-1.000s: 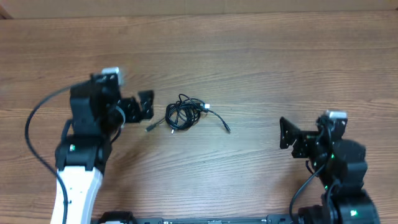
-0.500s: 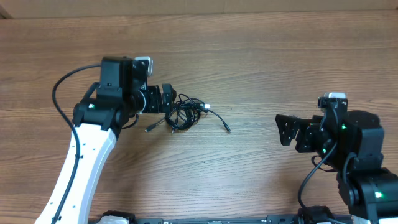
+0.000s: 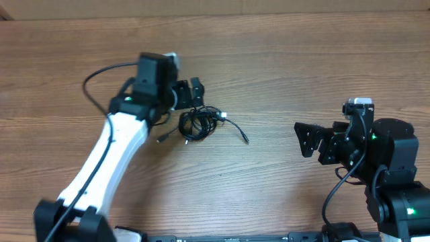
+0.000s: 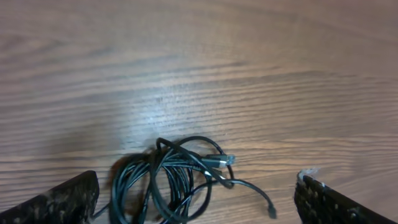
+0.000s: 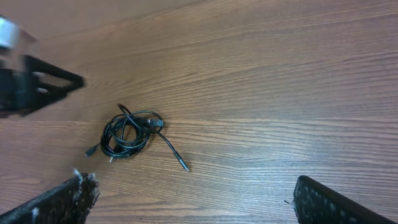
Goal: Untangle cables
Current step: 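Move the left gripper forward to the black cable bundle, then grasp the cable bundle with the left gripper and lift it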
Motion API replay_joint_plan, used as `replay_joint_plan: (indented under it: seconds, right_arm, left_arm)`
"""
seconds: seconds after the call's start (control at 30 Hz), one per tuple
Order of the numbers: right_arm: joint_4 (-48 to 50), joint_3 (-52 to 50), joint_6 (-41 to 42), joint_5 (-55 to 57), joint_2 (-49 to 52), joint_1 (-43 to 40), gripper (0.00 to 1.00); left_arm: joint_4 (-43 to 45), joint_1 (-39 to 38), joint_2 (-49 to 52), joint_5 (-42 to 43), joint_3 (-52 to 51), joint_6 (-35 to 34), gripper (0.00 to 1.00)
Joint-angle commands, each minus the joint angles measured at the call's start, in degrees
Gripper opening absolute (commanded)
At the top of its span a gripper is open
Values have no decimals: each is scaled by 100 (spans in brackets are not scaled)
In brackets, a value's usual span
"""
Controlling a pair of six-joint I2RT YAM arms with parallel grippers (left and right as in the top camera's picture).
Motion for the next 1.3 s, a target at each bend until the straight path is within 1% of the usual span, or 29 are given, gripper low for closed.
replay_joint_plan:
  seconds: [0.0, 0.1, 0.23, 0.57, 0.73, 0.8, 0.83, 0.93, 0.97, 1.1, 1.13, 1.2, 1.27]
  right_arm:
    - [26, 131, -2, -46, -24, 26, 100]
    - [24, 131, -2, -46, -24, 26, 100]
    - [26, 131, -2, -48, -24, 26, 100]
    - [2, 131, -2, -48, -24, 26, 100]
    - [-42, 131, -2, -50, -24, 26, 100]
    - [-42, 131, -2, -50, -24, 26, 100]
    - [-39, 131, -2, -50, -24, 26, 100]
    - [-37, 131, -2, -48, -24, 26, 100]
    - [-39, 131, -2, -48, -24, 26, 100]
    - [-44, 131, -2, -48, -24, 26, 100]
    - [-57, 131, -2, -48, -24, 26, 100]
    - [-59, 131, -2, -48, -24, 26, 100]
    - [-59, 131, -2, -48, -24, 26, 100]
  left_arm:
    - [79, -175, 448, -501, 98, -232, 100]
    - [87, -238, 691, -920, 101, -223, 100]
    - [17, -262, 922, -1200, 98, -201, 100]
    - [-170, -396, 1340, -894, 98, -136, 100]
    - [-595, -393, 1493, -1239, 98, -136, 99]
    - [-697, -393, 1598, -1228, 96, -136, 98]
    - [-702, -393, 1624, -1117, 96, -116, 98]
    - [-531, -393, 1589, -595, 122, 341, 100]
    - [-483, -387, 1526, -352, 229, 474, 100]
    - [-708, -304, 1325, -337, 730, 511, 100]
    - [-883, -256, 1239, -332, 1058, 511, 99]
    - [-1045, -238, 1220, -332, 1375, 507, 98]
    - [-1067, -238, 1220, -337, 1523, 404, 98]
